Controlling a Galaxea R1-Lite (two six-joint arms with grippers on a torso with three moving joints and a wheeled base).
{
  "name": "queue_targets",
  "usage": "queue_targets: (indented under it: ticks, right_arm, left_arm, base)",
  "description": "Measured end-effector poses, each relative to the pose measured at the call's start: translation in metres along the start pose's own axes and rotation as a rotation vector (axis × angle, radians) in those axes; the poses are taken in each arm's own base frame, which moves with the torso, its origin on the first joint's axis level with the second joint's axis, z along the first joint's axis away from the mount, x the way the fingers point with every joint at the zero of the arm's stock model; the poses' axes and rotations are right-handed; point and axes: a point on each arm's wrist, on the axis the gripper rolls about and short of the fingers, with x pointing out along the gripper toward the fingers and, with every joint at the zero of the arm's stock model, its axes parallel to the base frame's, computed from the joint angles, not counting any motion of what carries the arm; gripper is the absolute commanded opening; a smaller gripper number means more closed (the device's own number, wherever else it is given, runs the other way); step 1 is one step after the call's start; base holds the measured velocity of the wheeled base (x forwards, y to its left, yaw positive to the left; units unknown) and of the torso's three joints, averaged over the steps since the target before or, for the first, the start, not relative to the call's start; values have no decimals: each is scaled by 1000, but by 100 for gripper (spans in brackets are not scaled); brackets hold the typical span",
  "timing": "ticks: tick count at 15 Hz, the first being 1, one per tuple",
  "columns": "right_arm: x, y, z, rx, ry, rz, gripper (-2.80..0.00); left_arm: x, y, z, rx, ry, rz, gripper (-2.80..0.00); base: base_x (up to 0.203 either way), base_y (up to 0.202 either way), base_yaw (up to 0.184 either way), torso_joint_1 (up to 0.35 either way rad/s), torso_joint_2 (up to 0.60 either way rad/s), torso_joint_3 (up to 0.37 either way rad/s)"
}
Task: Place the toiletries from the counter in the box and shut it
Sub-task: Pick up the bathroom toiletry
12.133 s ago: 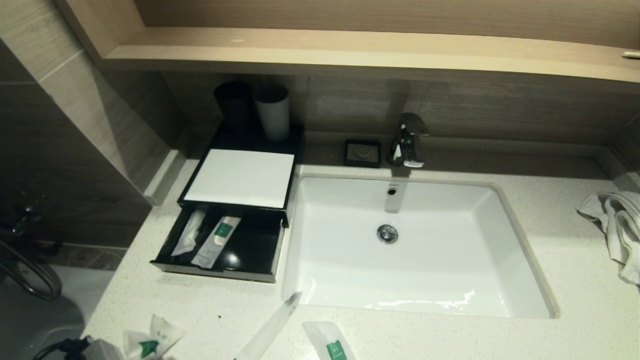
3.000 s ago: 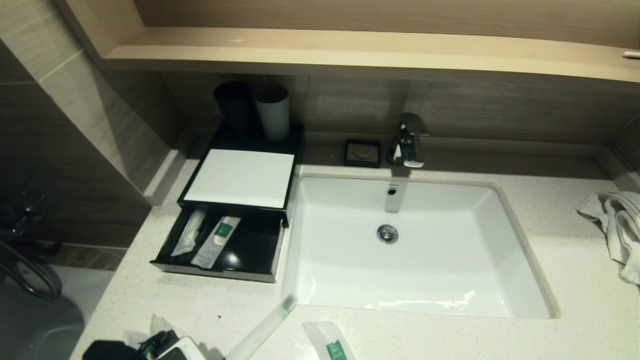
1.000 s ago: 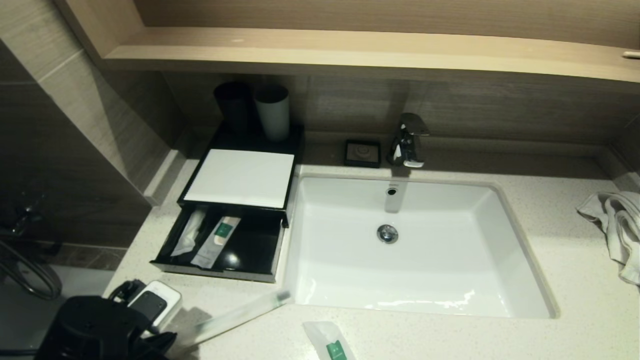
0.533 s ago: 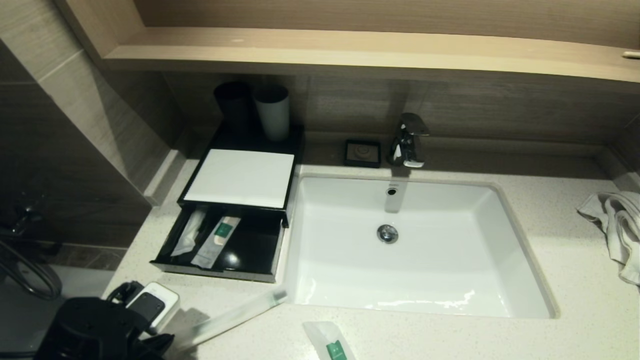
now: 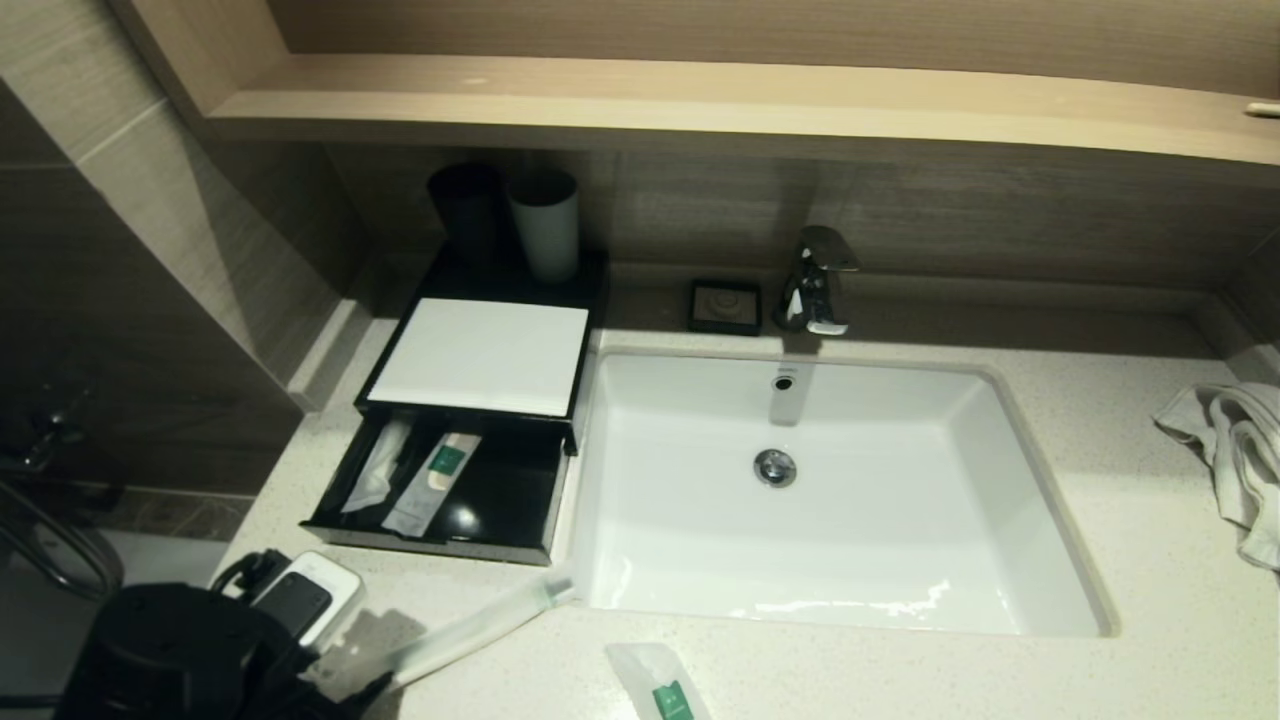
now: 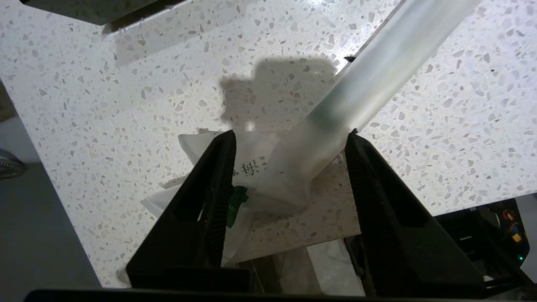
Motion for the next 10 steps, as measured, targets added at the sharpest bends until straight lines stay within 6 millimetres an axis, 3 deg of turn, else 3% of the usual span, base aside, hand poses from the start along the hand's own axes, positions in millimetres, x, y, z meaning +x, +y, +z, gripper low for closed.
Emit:
queue_targets:
  ticks: [6, 10]
  right_arm:
    - [0, 0, 0, 0, 0, 1, -280]
    - [0, 0, 0, 0, 0, 0, -280]
  left_arm:
    - [-1, -5, 2, 64, -22, -166, 0]
    - [2, -7, -4, 91, 15, -173, 0]
  base:
    - [0, 0, 0, 0, 0, 0]
    - [0, 0, 0, 0, 0, 0]
